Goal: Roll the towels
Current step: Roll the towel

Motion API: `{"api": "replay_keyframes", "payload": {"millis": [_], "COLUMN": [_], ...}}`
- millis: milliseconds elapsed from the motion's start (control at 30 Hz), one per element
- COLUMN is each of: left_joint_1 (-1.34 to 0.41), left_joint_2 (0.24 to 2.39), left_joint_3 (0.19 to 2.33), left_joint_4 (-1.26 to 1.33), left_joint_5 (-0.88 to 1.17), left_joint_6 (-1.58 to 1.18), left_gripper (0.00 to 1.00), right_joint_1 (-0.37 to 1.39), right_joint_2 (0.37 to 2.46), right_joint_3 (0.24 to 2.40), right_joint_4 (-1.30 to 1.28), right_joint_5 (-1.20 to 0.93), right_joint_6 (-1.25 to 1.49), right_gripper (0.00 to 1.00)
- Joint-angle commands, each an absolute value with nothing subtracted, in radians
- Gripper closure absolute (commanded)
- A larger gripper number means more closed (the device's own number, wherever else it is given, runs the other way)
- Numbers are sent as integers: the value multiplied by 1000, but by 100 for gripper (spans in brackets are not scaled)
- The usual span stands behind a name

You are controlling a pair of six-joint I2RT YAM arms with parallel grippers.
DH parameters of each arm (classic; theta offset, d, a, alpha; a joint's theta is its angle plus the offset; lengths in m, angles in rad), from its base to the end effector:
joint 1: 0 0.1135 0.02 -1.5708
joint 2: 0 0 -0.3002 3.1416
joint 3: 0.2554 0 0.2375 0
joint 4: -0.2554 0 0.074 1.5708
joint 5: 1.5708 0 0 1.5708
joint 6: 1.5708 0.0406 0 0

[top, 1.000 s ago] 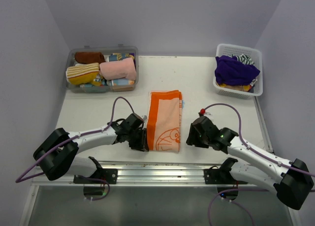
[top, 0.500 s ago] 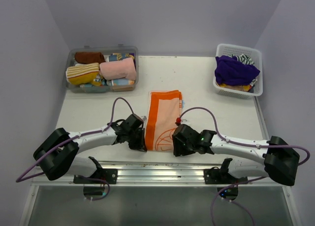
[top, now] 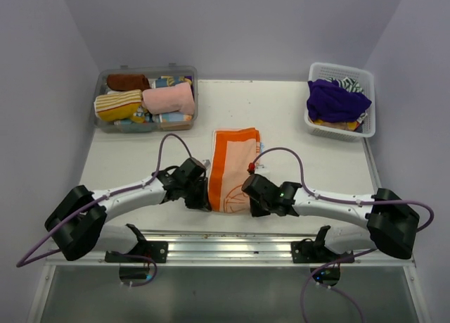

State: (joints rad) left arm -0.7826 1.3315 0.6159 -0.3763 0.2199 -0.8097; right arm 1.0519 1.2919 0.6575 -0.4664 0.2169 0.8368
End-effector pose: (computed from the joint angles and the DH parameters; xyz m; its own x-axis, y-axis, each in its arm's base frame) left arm 0.1455 -0.1572 0.1988 -0.9839 -0.0181 -0.1776 0.0681 0.8815 -0.4672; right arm 0.1115 0.1776 0.2129 -0.8899 -0.0961 -0.4458 -0.2074 0.9560 0.2077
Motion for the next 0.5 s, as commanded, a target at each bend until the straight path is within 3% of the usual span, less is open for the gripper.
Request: {"api": "replay_keyframes", "payload": {"millis": [0,467], "left_joint_1": [-788,-687], "left_joint_2": [1276,1328], "left_joint_3": [707,885], "left_joint_4": [-416,-469], "left_joint_5": [178,158], "left_joint_6": [-808,-779], "left_gripper": [100,100], "right_joint_1": [1054,954], "right_joint_2": [1253,1288], "right_joint_3": [732,877], "right_joint_4": [-504,-535], "right_joint_5": [301,379], "right_joint_6": [828,735], "right_gripper": [98,98]}}
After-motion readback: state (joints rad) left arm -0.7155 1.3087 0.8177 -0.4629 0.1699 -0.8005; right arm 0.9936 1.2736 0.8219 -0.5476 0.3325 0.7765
